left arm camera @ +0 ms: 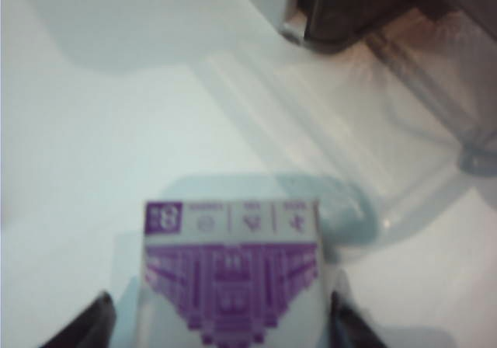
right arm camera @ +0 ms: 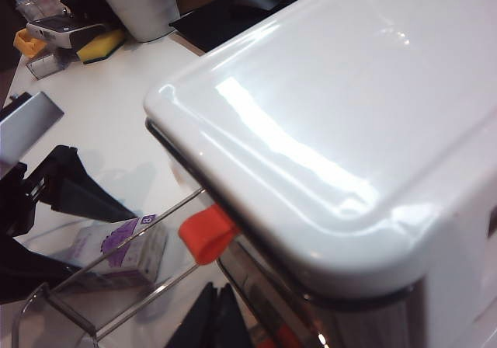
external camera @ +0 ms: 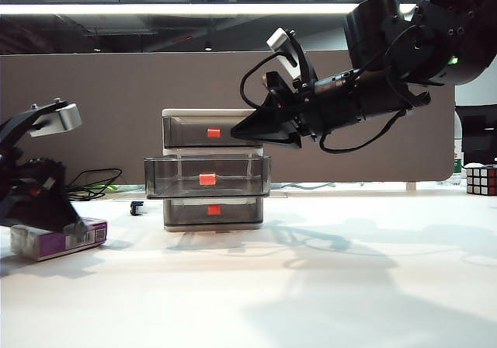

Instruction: Open the second layer of the drawer on the table, pick up a pack of napkins on the table and put it in, and finally close the drawer.

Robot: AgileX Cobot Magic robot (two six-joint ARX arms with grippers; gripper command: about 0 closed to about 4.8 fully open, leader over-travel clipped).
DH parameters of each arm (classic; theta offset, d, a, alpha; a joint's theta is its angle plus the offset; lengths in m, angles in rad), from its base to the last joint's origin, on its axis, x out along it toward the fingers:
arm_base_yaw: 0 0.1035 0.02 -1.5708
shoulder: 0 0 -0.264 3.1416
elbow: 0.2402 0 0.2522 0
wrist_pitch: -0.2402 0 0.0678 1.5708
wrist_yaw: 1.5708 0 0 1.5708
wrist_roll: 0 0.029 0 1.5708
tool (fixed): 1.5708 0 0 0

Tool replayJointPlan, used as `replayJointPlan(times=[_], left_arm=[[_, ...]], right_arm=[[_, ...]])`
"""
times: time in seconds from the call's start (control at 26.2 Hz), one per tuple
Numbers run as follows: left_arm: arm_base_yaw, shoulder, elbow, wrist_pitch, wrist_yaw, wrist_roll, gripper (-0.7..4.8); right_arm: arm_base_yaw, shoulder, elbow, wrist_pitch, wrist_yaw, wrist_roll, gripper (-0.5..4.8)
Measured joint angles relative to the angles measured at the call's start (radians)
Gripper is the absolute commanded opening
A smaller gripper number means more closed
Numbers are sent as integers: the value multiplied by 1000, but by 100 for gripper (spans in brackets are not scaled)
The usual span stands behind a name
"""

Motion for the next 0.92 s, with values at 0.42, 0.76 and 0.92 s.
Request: replayJointPlan(times=[0.42, 0.76, 0.92], left_arm=[[-34, 42, 7, 2, -9, 5, 213], [-70, 45, 10, 42, -14, 26, 201], [-97, 29, 16, 96, -13, 19, 201]], right_arm=[[0, 0, 0, 0, 0, 0, -5], [0, 0, 0, 0, 0, 0, -5], [0, 0, 0, -1, 0, 0, -5]])
